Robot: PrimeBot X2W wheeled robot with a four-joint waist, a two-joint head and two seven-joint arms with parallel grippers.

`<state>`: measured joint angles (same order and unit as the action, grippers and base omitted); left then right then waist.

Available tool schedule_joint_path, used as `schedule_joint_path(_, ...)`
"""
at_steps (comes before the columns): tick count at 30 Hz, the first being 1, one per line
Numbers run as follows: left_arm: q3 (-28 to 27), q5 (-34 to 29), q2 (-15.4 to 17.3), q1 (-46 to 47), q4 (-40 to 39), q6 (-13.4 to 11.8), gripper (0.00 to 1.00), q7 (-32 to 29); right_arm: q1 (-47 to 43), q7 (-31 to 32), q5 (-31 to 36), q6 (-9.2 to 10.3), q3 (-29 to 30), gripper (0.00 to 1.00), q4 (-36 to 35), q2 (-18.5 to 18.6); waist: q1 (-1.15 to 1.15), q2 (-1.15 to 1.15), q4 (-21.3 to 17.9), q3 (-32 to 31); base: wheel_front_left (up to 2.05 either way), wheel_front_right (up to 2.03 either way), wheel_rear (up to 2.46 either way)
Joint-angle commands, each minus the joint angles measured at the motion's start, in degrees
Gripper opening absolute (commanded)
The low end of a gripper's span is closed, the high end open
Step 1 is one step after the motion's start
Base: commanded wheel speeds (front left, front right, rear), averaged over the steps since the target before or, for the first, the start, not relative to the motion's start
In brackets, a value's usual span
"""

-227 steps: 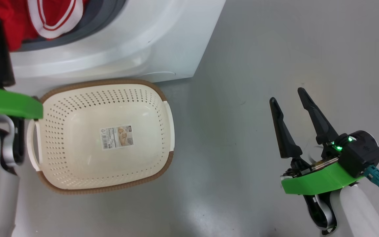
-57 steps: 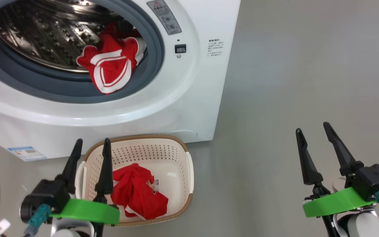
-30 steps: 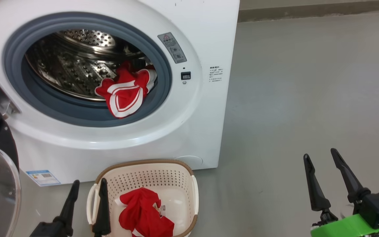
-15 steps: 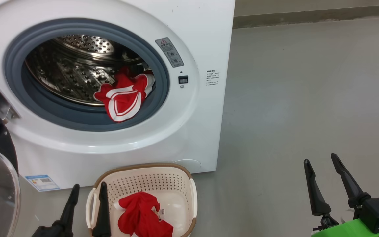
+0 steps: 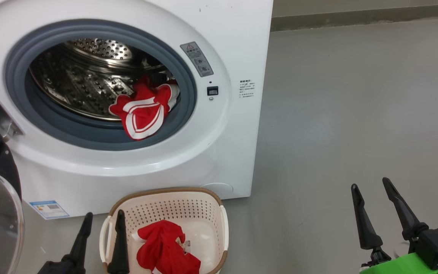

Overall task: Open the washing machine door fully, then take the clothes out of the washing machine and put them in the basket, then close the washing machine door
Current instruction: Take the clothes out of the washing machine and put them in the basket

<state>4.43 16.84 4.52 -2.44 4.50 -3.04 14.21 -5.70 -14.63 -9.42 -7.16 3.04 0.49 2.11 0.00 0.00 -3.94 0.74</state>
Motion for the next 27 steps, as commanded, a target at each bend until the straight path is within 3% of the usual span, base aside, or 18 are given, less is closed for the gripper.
schedule_joint_path(1, -1.6, 0.5, 0.7, 1.4, -1.7, -0.4, 1.00, 0.3, 1.0, -0.4, 0.3, -0.33, -1.0, 1.00, -1.4, 0.8, 0.00, 0.00, 0.0, 0.0, 0.00, 0.00, 0.00)
schedule_joint_path(12, -1.2, 0.9, 0.8, 3.4, -2.4, -0.7, 1.00, 0.0, 1.9, -0.4, 0.3, -0.33, -1.1, 1.00, -2.2, 0.8, 0.00, 0.00, 0.5, 3.1, 0.00, 0.00, 0.00)
schedule_joint_path(27, -1.5, 1.0, 2.5, 13.9, -1.2, -0.7, 1.00, -0.8, 7.1, -0.4, 0.1, -0.33, -2.6, 1.00, -2.9, 0.8, 0.00, 0.00, -0.9, 13.4, 0.00, 0.00, 0.00)
